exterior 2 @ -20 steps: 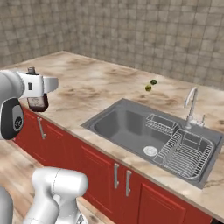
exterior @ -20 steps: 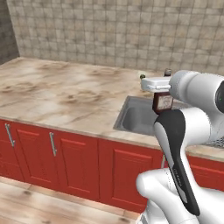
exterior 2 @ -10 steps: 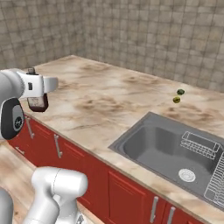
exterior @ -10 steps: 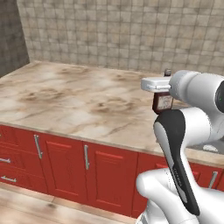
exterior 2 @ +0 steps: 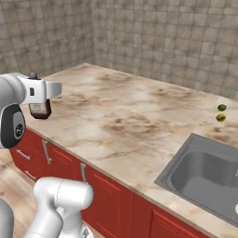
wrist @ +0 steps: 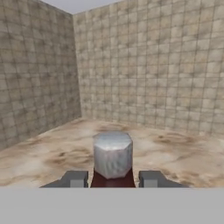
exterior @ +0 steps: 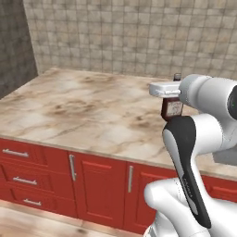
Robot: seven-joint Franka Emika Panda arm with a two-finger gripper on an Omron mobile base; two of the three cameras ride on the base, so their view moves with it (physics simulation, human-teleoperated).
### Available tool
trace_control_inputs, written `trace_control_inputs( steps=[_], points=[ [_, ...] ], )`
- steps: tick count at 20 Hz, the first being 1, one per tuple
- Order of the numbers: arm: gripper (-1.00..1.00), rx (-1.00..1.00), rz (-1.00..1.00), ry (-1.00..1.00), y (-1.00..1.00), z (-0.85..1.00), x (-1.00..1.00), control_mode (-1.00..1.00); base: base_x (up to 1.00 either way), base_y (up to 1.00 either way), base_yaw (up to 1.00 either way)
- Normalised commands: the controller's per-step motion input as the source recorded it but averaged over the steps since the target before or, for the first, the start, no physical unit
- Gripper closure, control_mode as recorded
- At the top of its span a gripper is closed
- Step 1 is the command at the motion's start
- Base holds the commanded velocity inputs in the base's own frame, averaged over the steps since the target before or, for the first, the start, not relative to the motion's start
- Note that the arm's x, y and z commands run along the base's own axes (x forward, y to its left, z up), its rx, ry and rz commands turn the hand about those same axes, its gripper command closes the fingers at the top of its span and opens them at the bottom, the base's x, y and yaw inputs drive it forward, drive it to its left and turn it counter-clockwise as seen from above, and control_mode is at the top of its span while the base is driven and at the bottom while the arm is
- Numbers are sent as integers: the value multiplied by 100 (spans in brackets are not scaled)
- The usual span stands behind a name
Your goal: Move the ketchup and ketchup from the cabinet to the dining counter.
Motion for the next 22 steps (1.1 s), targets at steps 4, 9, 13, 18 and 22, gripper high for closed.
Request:
trace_control_inputs(
  steps=[4,9,13,18,22],
  points=[
    [100,0,0,0,0,0,0,100,56,67,-7],
    [100,0,0,0,0,0,0,100,52,69,-6],
    [100,0,0,0,0,0,0,100,52,69,-8],
    [100,0,0,0,0,0,0,100,55,64,-14],
    [100,0,0,0,0,0,0,100,54,63,-19]
  ],
)
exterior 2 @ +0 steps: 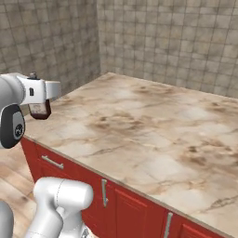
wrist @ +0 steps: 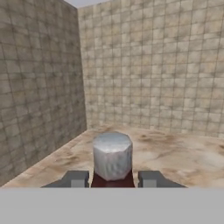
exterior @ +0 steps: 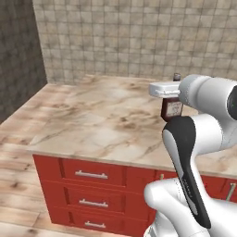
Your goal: Move the ketchup and ketchup from the cabinet to the dining counter.
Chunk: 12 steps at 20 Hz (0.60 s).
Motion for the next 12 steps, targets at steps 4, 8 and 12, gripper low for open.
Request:
trace_control_inputs(
  steps=[4,8,12],
  points=[
    [100,0,0,0,0,0,0,100,52,65,-20],
    [100,0,0,0,0,0,0,100,51,68,-18],
    [100,0,0,0,0,0,0,100,49,72,-14]
  ],
)
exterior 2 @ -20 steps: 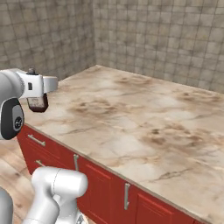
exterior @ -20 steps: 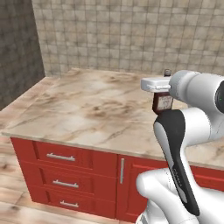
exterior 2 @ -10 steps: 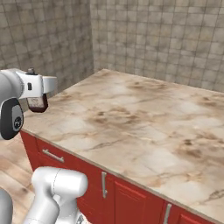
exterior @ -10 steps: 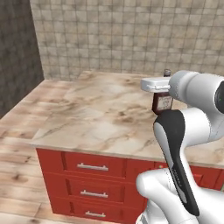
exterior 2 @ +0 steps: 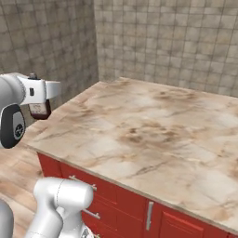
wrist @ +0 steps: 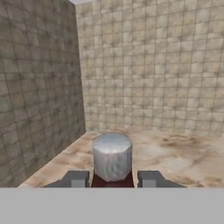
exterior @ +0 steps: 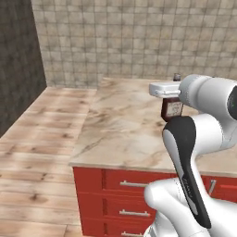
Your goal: Move the ketchup and ketchup from the cabinet to the dining counter.
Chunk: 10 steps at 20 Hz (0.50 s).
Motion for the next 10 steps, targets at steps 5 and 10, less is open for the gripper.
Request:
trace_control_inputs(
  steps=[5,10],
  points=[
    [100,0,0,0,0,0,0,100,49,72,-16],
    [100,0,0,0,0,0,0,100,47,72,-17]
  ],
)
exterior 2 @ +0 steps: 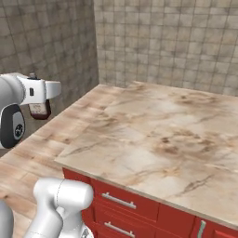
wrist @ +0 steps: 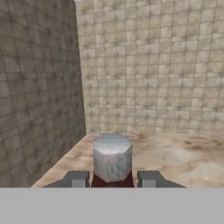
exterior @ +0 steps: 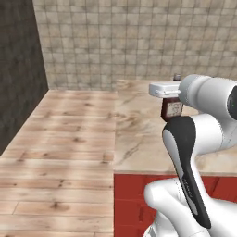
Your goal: Move the ketchup and ketchup from the cabinet to the dining counter.
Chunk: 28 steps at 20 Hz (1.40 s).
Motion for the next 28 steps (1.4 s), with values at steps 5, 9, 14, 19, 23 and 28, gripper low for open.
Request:
trace_control_inputs(
  steps=[5,9,14,19,23,28],
  points=[
    [100,0,0,0,0,0,0,100,47,72,-18],
    [100,0,0,0,0,0,0,100,48,71,-20],
    [100,0,0,0,0,0,0,100,48,71,-20],
    [100,0,0,0,0,0,0,100,48,70,-20],
    [100,0,0,0,0,0,0,100,49,67,-22],
    [100,0,0,0,0,0,0,100,54,58,-31]
  ],
)
